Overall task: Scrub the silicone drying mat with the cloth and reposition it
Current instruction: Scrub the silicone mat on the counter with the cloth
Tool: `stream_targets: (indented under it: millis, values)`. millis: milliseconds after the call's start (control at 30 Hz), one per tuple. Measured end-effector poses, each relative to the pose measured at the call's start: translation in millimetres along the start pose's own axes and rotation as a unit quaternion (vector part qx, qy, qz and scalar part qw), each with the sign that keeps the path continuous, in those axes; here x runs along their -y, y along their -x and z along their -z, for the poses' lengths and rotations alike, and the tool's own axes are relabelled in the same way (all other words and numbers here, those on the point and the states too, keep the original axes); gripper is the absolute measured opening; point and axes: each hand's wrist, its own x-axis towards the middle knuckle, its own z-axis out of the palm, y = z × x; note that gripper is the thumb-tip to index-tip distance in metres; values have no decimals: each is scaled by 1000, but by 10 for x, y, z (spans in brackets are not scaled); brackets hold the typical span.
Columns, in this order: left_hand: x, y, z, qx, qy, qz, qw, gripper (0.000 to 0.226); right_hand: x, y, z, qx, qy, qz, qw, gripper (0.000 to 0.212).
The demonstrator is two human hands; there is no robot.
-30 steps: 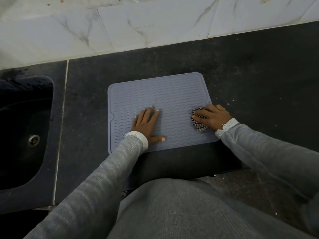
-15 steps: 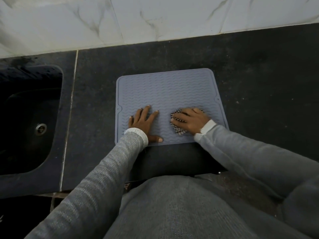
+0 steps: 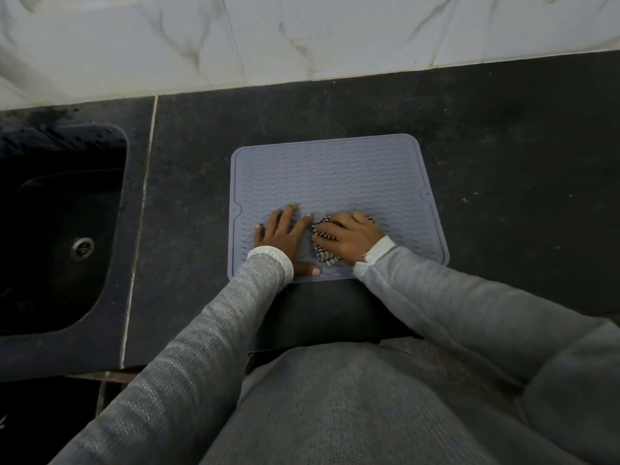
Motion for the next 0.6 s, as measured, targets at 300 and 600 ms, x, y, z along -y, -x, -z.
stream_targets:
  millis: [300,600]
  values:
    - [8,22,28,5,3,-16,1000,116,-372,551,108,86,-11,-68,994,49]
    - [-13,-3,19,11,-16,0,1000,121,83,-85,105,29,-25,-34,999,27]
